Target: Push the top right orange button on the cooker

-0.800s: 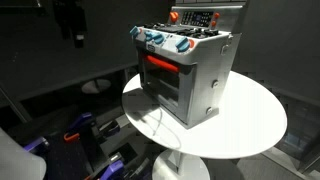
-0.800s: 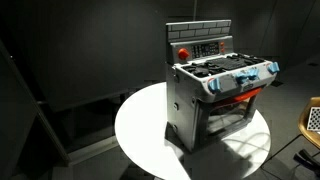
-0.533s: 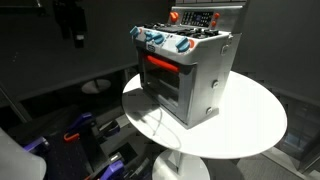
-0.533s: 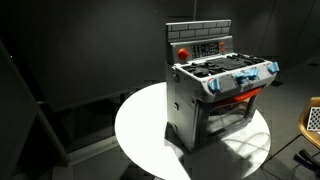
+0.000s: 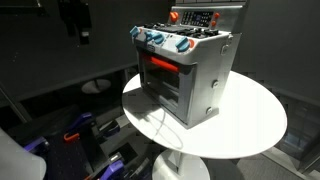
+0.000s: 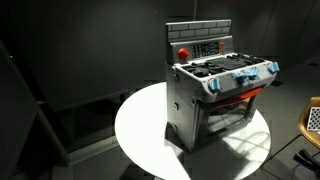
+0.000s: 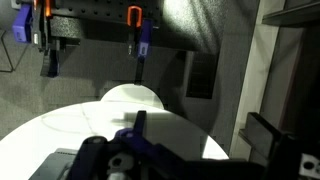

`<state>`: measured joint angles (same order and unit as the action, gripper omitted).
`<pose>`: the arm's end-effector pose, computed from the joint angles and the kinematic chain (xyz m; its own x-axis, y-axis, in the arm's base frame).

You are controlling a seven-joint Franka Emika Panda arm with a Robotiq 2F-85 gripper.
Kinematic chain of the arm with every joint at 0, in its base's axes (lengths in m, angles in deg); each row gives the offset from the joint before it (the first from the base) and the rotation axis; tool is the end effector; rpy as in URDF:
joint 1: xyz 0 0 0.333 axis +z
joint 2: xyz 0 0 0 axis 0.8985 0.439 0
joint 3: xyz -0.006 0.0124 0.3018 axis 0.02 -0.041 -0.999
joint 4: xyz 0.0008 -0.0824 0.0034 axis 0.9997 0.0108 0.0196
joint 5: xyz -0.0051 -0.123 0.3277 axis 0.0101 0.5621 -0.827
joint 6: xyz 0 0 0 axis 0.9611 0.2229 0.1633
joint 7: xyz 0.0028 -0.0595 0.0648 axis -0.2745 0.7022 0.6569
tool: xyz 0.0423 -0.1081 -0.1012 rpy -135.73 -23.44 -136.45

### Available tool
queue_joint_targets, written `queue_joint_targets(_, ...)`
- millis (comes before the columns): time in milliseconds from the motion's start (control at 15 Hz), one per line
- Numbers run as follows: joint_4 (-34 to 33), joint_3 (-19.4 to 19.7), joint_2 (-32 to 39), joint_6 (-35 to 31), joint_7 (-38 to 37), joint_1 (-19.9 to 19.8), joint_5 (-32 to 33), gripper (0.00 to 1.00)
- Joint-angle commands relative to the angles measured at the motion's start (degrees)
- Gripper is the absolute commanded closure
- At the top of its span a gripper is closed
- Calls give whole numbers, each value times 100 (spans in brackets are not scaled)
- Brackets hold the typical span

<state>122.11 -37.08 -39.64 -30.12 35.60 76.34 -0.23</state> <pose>0.2449 0.1311 0.3699 0.9905 0.0814 -0.1106 0.0727 -0.9940 -0.0812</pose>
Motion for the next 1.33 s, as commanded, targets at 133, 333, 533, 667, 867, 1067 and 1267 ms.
queue_joint_targets(133, -513, 52, 342, -320, -108, -426, 245, 0)
queue_joint_targets(333, -870, 56, 608, -503, -173, -700, 484, 0)
queue_joint_targets(533, -1268, 44, 1001, -728, -322, -1001, 843, 0)
queue_joint_targets(667, -1501, 24, 1289, -939, -488, -1172, 1108, 0)
queue_joint_targets(867, -1806, 15, 1736, -1383, -792, -1386, 1542, 0)
queue_joint_targets(1067, -2134, 33, 2219, -1733, -1171, -1582, 1978, 0)
queue_joint_targets(1267, -2465, 91, 2633, -1915, -1506, -1712, 2329, 0)
